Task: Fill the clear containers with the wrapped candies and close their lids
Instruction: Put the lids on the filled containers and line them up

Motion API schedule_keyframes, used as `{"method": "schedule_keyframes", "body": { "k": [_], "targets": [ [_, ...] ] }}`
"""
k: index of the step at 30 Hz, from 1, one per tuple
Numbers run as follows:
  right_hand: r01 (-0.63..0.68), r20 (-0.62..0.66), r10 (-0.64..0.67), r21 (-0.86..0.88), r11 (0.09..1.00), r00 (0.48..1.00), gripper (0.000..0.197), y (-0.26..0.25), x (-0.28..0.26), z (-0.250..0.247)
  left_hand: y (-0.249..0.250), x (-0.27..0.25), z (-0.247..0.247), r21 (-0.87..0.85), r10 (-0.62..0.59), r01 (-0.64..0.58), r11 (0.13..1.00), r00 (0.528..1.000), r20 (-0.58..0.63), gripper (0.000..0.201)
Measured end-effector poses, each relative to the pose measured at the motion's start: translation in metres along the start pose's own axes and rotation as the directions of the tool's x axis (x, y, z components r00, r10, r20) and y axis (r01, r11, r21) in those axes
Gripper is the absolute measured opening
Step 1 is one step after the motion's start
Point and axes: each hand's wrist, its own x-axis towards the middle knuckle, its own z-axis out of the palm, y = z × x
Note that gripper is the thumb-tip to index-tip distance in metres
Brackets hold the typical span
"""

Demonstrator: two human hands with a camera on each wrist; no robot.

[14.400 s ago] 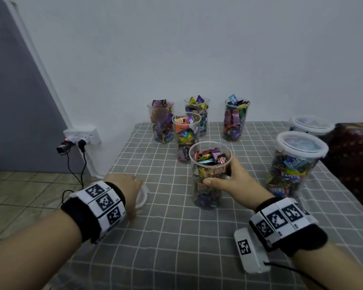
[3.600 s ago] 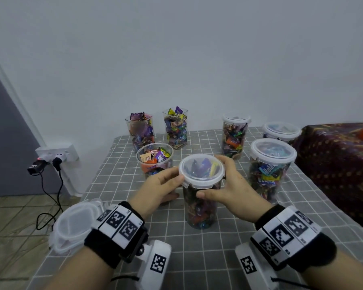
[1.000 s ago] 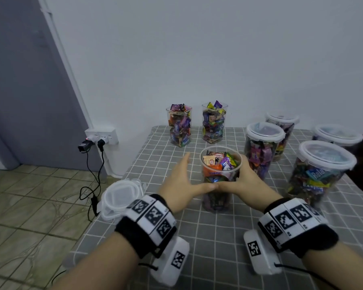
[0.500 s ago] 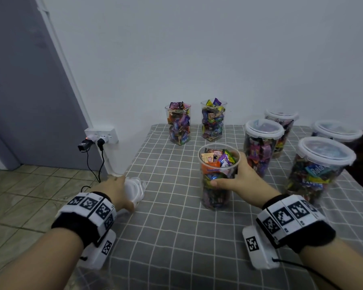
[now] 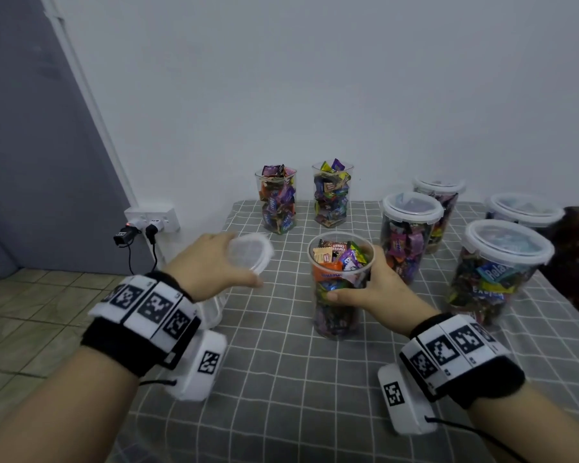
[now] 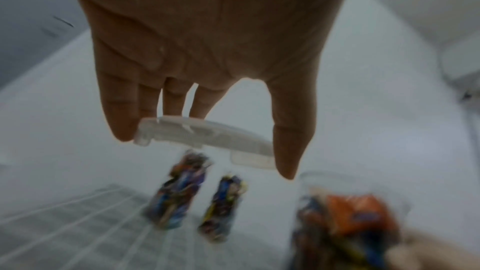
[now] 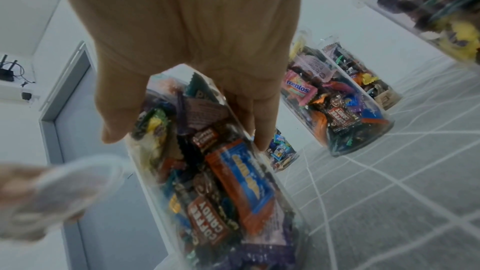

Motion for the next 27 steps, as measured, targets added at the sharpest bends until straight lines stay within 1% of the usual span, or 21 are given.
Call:
{"method": "schedule_keyframes", "body": {
  "k": [1, 2, 3, 4, 5, 7, 9, 14, 19, 22, 23, 25, 27],
  "targets": [
    [0.003, -0.005, -0.003, -0.007, 1.000, 1.000, 0.074, 0.000, -0.001, 0.000, 0.014, 0.001, -0.004, -0.066, 0.057, -0.056, 0.996, 0.998, 0.007, 0.096],
    [0.004, -0.010, -0.004, -0.011, 1.000, 1.000, 0.073, 0.000, -0.001, 0.001, 0.029, 0.001, -0.007, -0.110, 0.101, -0.098, 0.989, 0.995, 0.023, 0.104],
    [0.003, -0.016, -0.003, -0.018, 1.000, 1.000, 0.072, 0.001, -0.001, 0.001, 0.043, 0.002, -0.008, -0.134, 0.142, -0.136, 0.982, 0.989, 0.038, 0.111],
    [0.003, -0.022, -0.003, -0.024, 1.000, 1.000, 0.073, 0.002, -0.002, 0.001, 0.056, 0.004, -0.009, -0.139, 0.182, -0.173, 0.975, 0.982, 0.052, 0.114],
    [0.002, -0.028, -0.003, -0.029, 1.000, 1.000, 0.073, 0.003, -0.002, 0.002, 0.068, 0.004, -0.008, -0.135, 0.217, -0.207, 0.969, 0.974, 0.062, 0.112],
    [0.002, -0.038, -0.003, -0.037, 0.999, 0.999, 0.074, 0.003, -0.002, 0.002, 0.088, 0.008, -0.004, -0.078, 0.251, -0.244, 0.967, 0.964, 0.091, 0.103],
    [0.010, -0.036, -0.011, -0.029, 1.000, 0.999, 0.074, 0.003, -0.002, 0.002, 0.101, 0.015, 0.003, 0.009, 0.272, -0.275, 0.961, 0.954, 0.128, 0.099],
    [0.020, -0.035, -0.021, -0.045, 0.999, 0.999, 0.085, 0.003, -0.003, 0.002, 0.112, 0.030, 0.014, 0.194, 0.282, -0.314, 0.929, 0.943, 0.175, 0.105],
    [0.005, -0.039, -0.008, -0.071, 0.997, 0.999, 0.087, 0.005, -0.002, 0.001, 0.114, 0.033, 0.011, 0.246, 0.279, -0.323, 0.914, 0.940, 0.196, 0.105],
    [0.008, -0.032, -0.010, -0.070, 0.997, 0.999, 0.103, 0.005, -0.001, 0.002, 0.118, 0.030, 0.013, 0.299, 0.293, -0.340, 0.892, 0.937, 0.191, 0.106],
    [0.012, -0.030, -0.014, -0.065, 0.998, 0.999, 0.105, 0.006, -0.001, 0.003, 0.119, 0.030, 0.014, 0.313, 0.297, -0.344, 0.885, 0.936, 0.188, 0.106],
    [0.015, -0.036, -0.017, -0.054, 0.998, 0.999, 0.104, 0.007, -0.001, 0.003, 0.120, 0.030, 0.014, 0.317, 0.300, -0.345, 0.883, 0.936, 0.184, 0.105],
    [0.012, -0.050, -0.015, -0.045, 0.999, 0.999, 0.095, 0.007, -0.002, 0.004, 0.116, 0.030, 0.014, 0.304, 0.290, -0.336, 0.891, 0.938, 0.189, 0.103]
  ]
}}
